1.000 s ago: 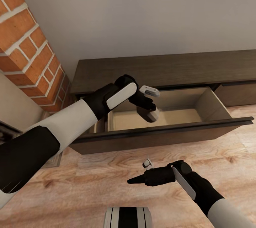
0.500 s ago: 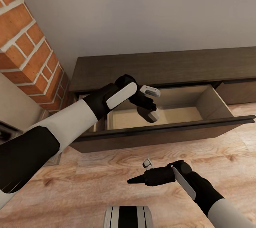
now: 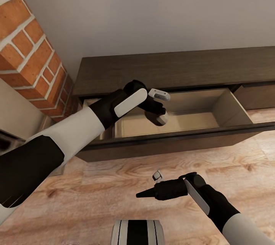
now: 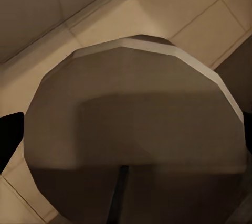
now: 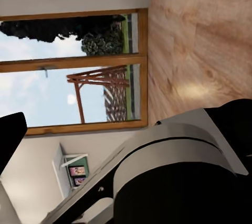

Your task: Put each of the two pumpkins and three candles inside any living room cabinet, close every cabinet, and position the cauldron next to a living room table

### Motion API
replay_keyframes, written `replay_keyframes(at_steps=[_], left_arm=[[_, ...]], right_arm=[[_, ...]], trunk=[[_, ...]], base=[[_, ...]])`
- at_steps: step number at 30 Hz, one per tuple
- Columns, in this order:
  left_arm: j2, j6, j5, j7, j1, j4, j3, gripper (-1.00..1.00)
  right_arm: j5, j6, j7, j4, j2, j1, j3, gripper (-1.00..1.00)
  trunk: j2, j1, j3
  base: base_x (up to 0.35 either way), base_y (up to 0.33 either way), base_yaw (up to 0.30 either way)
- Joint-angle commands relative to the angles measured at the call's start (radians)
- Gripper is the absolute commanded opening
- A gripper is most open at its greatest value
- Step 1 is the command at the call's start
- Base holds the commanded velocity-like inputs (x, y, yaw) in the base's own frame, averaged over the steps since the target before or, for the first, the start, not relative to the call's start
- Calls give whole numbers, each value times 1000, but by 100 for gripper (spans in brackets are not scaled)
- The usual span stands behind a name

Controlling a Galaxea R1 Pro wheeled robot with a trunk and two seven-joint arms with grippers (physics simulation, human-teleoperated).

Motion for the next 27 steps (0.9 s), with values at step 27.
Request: replay_keyframes(at_steps=[27], left_arm=[[0, 0, 9, 11, -1, -2, -3, -100]], right_arm=[[-71, -64, 35, 0, -16, -1, 2, 100]], trunk=[[-3, 5, -43]], base=[[0, 0, 0]])
